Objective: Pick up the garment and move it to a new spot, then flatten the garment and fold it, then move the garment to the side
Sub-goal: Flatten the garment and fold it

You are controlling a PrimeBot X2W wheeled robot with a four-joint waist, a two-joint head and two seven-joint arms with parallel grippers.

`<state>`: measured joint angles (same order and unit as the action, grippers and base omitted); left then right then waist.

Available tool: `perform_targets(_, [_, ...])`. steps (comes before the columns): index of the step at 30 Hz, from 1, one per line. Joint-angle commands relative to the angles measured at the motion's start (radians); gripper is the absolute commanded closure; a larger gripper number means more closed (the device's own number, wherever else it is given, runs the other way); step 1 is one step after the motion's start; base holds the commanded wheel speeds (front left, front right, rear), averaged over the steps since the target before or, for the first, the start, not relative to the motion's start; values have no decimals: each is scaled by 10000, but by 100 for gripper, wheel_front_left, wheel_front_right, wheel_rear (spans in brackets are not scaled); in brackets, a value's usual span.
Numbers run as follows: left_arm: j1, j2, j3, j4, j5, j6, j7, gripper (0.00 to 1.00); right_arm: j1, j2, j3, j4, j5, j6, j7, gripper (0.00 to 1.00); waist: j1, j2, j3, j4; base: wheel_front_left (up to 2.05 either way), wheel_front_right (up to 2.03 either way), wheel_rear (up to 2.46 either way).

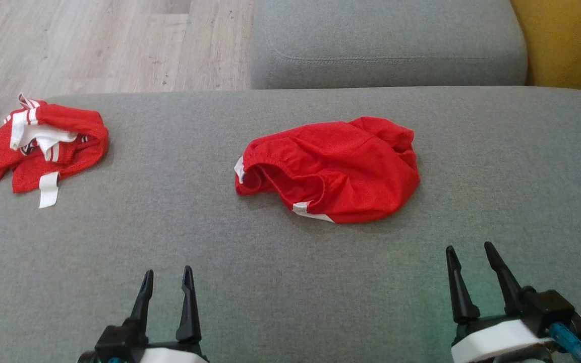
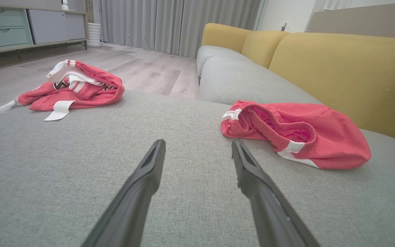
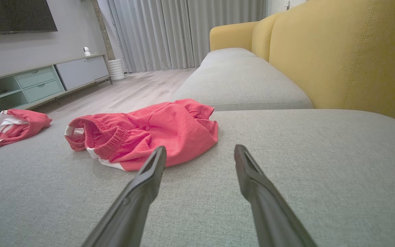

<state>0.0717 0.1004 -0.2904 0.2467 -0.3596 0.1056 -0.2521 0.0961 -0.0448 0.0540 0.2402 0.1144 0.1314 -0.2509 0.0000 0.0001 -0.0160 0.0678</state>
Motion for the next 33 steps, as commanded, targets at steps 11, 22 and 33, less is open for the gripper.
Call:
perform_targets(11, [-518,48,281,-296,168,44,-68,0,-403,-55,282,-305,-41,-7,-109,0,0,-1,257,-126,0,0,0])
perform_targets(22, [-2952,-72,-1167,-391,937,-757,880,0,-1219,-55,386,-523,-318,-7,-109,0,0,-1,1383,-658,0,0,0])
perform_targets(33, [-5357,-281,-2380,1866,1316,-1546,1872,0,-2019,-54,779,-577,-217,-7,-109,0,0,-1,2716,-1836,0,0,0])
